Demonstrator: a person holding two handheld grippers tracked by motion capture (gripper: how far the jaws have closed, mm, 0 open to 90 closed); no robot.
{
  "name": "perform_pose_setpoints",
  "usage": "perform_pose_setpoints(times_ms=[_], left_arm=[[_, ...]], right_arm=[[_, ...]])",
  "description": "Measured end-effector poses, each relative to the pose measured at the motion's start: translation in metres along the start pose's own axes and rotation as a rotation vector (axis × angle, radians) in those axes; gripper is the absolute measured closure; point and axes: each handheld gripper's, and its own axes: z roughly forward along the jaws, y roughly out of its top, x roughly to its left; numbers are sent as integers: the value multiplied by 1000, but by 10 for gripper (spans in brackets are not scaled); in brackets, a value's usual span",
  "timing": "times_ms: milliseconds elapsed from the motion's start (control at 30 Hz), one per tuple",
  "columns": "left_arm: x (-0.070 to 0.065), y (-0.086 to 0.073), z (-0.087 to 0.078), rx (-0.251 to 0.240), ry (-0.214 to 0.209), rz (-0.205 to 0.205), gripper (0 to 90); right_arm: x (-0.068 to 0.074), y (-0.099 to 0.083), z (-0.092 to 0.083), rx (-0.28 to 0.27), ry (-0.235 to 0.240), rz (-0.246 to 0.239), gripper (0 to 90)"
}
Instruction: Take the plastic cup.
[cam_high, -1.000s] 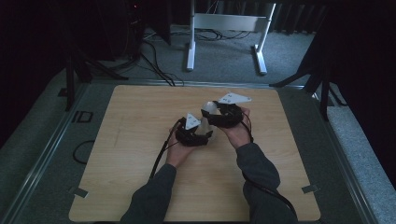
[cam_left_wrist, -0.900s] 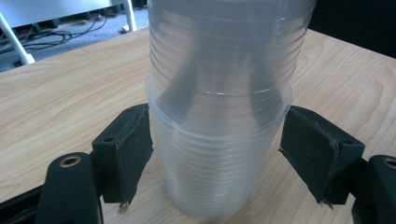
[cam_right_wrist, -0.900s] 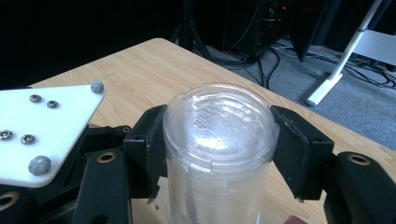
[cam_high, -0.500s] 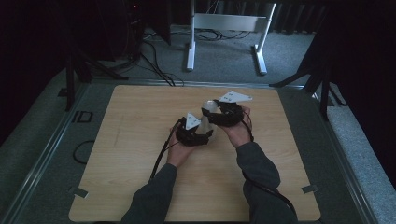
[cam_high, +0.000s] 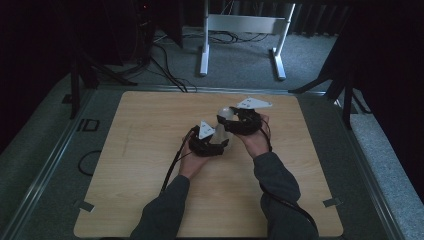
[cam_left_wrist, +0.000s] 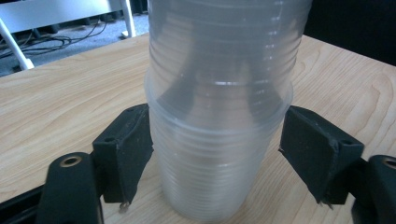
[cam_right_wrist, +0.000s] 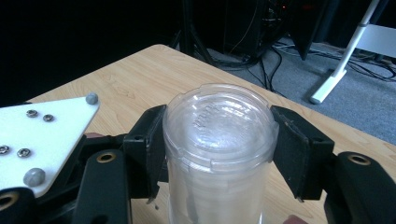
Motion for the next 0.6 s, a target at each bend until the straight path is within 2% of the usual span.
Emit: perform_pose_setpoints(times_ms=[167,400,600], left_arm=[[-1,1,3,-14,0,-4,209],[-2,0,5,-31,9,14,196],[-3,-1,8,-28,24,18,183]], right_arm=[[1,0,1,2,8,4,393],[2,0,1,6,26,13,394],[2,0,2,2,38,25,395]])
